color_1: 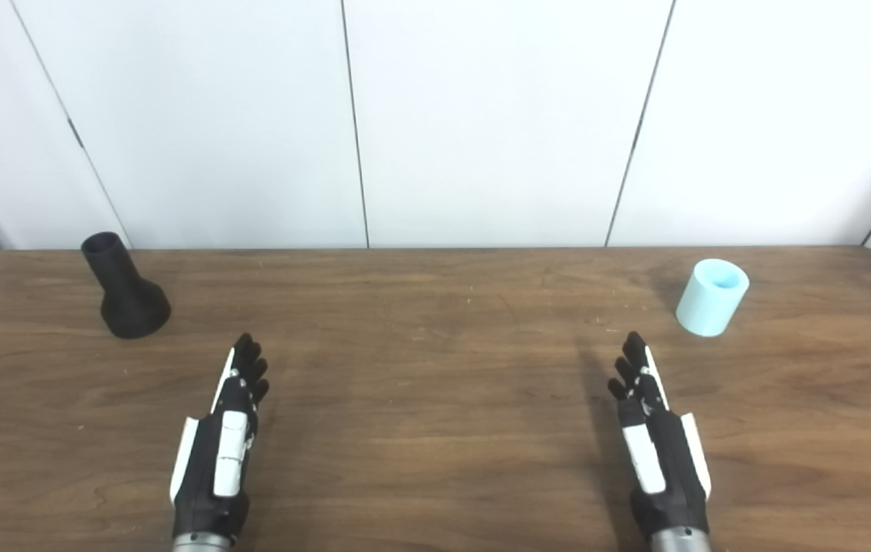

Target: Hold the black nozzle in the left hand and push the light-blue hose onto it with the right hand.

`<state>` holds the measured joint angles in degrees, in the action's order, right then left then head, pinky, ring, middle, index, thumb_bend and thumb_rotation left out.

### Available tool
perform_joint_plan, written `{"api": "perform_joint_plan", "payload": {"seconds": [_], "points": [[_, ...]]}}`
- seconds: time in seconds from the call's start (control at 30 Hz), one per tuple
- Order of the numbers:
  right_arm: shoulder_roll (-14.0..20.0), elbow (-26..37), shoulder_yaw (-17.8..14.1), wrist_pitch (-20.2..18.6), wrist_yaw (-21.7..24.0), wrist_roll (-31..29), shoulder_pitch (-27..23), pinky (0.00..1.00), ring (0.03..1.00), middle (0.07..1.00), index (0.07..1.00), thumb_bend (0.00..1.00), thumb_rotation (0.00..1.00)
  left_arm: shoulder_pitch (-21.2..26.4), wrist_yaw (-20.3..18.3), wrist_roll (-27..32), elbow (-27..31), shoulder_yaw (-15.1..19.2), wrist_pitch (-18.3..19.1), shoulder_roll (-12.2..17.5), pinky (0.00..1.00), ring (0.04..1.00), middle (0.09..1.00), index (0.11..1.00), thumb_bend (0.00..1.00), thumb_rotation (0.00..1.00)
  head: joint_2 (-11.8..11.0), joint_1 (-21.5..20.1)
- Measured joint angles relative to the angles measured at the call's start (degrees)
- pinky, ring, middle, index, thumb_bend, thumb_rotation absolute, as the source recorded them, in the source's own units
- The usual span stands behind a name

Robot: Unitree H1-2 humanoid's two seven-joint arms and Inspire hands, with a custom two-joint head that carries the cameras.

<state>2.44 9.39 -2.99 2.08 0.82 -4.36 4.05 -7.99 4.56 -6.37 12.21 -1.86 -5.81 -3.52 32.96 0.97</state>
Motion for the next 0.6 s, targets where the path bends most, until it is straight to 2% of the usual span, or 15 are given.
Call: {"api": "perform_joint_plan", "payload": {"seconds": [0.43, 0.6], "points": [[0.1, 0.0, 0.0, 0.0, 0.4, 0.0, 0.0, 0.96, 0.995, 1.000, 0.991, 0.70, 0.87, 0.0, 0.1, -0.1, 0.0, 0.0, 0.1, -0.1, 1.00, 1.000, 1.000, 1.000, 0.61, 1.00, -0.1, 0.5], [0.7, 0.0, -0.1, 0.2, 1.1, -1.0, 0.1, 0.96, 0.994, 1.000, 1.000, 0.70, 0.87, 0.0, 0.4, -0.8, 0.0, -0.5, 0.1, -0.3, 1.00, 1.000, 1.000, 1.000, 0.61, 1.00, -1.8, 6.6]]}}
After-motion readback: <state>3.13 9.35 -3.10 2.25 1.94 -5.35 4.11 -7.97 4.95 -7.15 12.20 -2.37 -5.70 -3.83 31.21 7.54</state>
